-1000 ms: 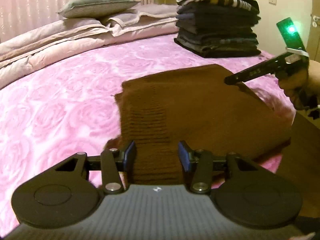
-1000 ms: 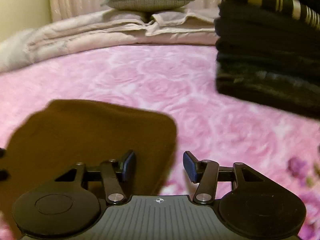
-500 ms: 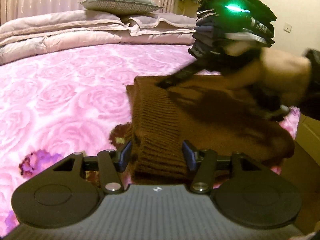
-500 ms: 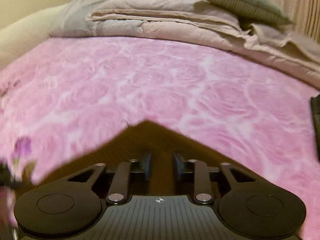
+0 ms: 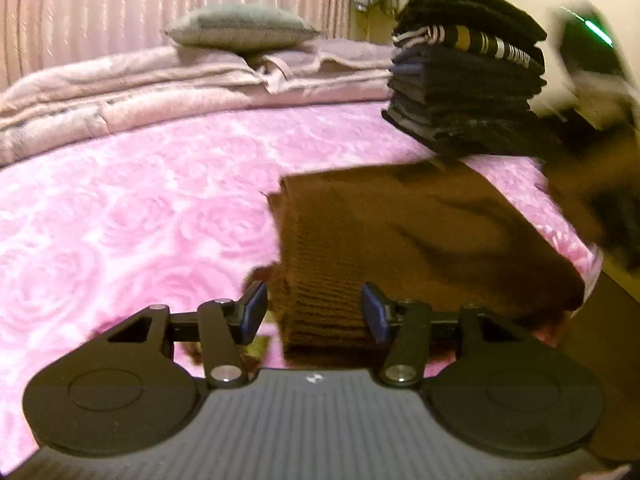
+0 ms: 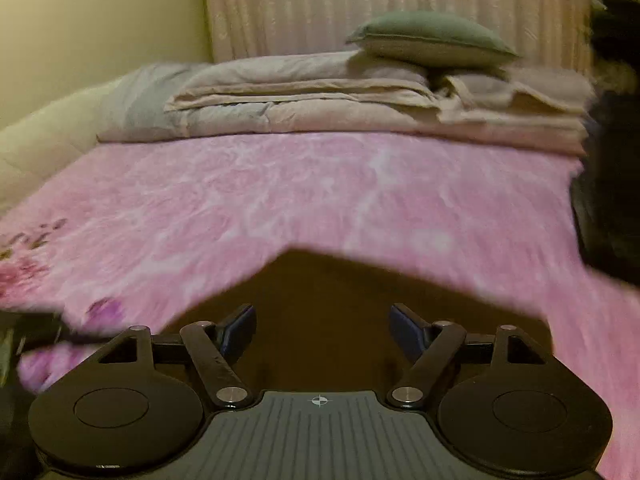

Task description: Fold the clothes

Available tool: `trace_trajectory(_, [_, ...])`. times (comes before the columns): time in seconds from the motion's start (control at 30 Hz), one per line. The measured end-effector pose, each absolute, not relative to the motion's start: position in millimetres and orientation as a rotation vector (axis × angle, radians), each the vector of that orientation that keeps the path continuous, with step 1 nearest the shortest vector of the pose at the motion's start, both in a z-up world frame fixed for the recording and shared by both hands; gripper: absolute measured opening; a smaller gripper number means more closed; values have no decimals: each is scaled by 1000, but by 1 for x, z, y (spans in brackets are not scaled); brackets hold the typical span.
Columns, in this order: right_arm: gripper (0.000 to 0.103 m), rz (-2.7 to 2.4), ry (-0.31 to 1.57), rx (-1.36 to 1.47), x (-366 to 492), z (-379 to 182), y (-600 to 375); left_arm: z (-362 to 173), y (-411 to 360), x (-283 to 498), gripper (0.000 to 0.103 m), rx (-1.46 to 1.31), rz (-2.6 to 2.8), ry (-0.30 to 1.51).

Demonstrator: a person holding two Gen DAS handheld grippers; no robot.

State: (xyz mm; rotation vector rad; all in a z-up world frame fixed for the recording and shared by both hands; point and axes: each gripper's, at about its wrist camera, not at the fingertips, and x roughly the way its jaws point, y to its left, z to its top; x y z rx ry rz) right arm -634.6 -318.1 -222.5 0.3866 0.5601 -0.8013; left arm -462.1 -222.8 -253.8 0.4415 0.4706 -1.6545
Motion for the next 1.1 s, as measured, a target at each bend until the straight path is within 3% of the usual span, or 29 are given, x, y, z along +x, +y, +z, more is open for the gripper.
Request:
trace_trajectory(0.23, [76, -891, 573, 415, -693, -252, -256, -257, -234, -468, 45, 575, -1588, 443])
trace_trajectory(0.4, [76, -909, 538, 373, -705, -230, -233, -254, -230, -471, 45, 610, -1572, 402])
trace_trajectory(0.53, [76, -886, 583, 223, -704, -230, -203, -248, -219, -476, 44, 634, -1555, 343])
trace_trajectory(0.7, [76, -766, 771, -133, -676, -247, -171, -250, -198, -511, 44, 826, -1603, 86])
trace_trajectory(0.97, [75, -710, 887, -334, -654, -263, -164, -274, -198, -543, 44, 1036, -1663, -63])
trace_trajectory(1.03, [72, -704, 920, -376, -651, -270, -165, -285, -202, -549, 44, 1123, -1655, -103])
trace_trajectory(1.1, [59, -704, 975, -439, -649, -279, -165, -295, -204, -552, 45, 1183, -1648, -155])
